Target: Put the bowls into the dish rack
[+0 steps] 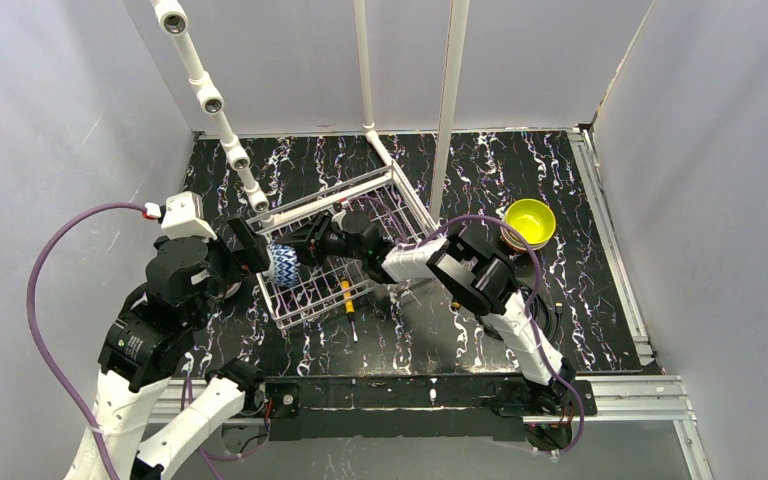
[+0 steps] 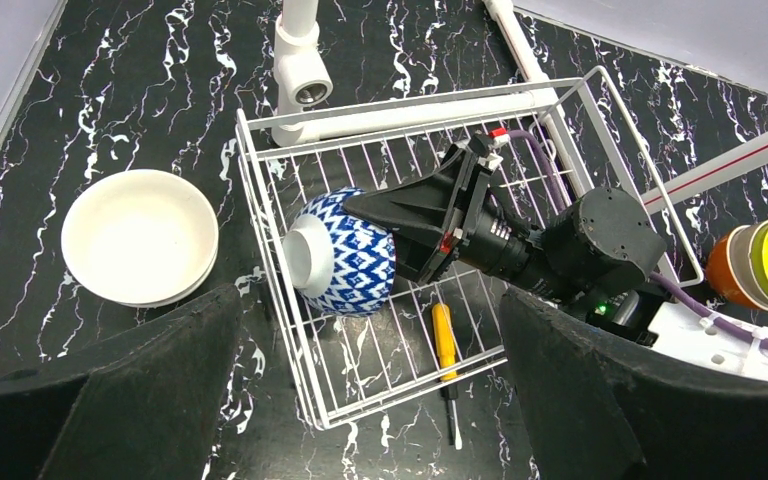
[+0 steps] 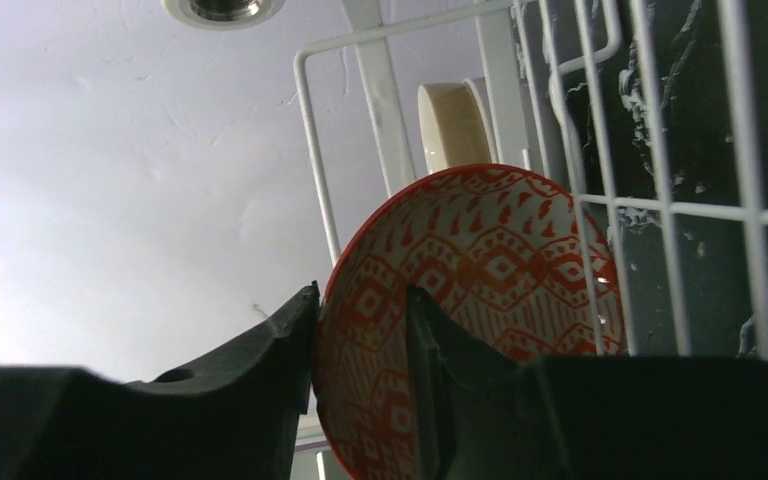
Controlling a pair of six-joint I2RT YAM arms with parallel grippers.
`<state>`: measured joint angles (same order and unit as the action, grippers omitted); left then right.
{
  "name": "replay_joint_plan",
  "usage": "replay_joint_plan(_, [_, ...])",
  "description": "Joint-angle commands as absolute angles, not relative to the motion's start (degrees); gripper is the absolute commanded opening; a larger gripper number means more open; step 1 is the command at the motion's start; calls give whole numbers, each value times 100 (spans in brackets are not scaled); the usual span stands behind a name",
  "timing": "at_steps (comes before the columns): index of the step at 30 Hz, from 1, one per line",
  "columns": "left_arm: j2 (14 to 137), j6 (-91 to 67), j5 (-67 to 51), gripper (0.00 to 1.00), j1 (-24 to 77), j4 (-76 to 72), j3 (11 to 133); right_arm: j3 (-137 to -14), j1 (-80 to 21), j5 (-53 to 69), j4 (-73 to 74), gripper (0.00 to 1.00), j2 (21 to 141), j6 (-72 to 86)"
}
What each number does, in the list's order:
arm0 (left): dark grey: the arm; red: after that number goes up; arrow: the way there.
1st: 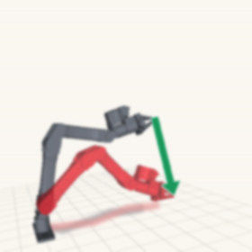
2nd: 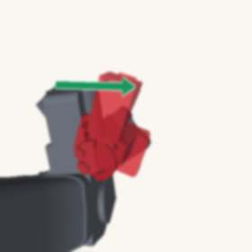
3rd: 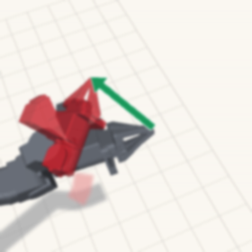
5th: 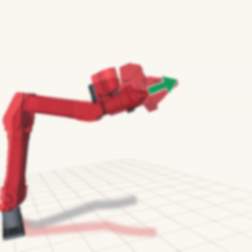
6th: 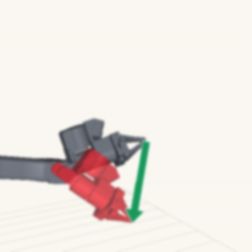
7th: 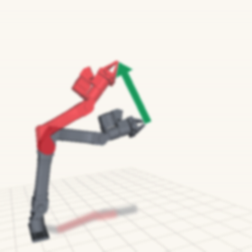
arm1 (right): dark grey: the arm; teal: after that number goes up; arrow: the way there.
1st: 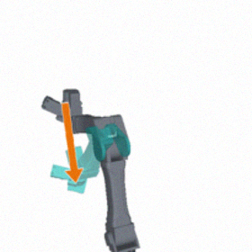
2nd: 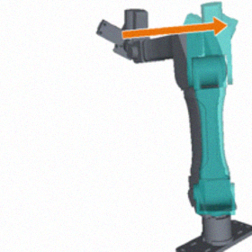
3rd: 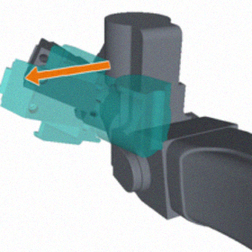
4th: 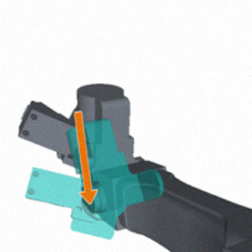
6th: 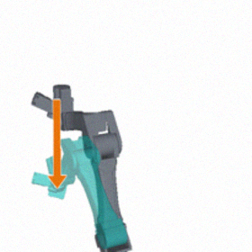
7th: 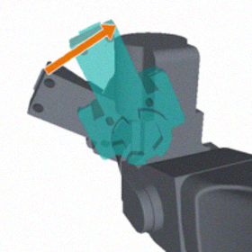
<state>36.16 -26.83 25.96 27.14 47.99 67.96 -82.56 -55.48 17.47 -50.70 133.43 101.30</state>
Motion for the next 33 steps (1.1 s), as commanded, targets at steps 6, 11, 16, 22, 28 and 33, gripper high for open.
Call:
replay_joint_plan(6, [3577,-2641,2769,98,2699,4773,6741,-8101,-5427,1675,-3697,66,12996,8860])
replay_joint_plan(11, [3605,-2634,2786,98,2703,4772,6730,-8118,-5287,1453,-3140,71,12693,8337])
replay_joint_plan(16, [3626,-2638,2765,98,2699,4764,6718,-8004,-5167,1216,-2858,73,12474,7992])
replay_joint_plan(22, [3641,-2643,2764,98,2701,4799,6726,-7957,-4999,1032,-2623,73,12252,7533])
replay_joint_plan(28, [3580,-2637,2802,98,2700,4808,6680,-8243,-5015,377,-1491,74,11627,5944])
replay_joint_plan(33, [3539,-2634,2853,98,2698,4778,6662,-8401,-5189,-247,-643,75,11107,4181])
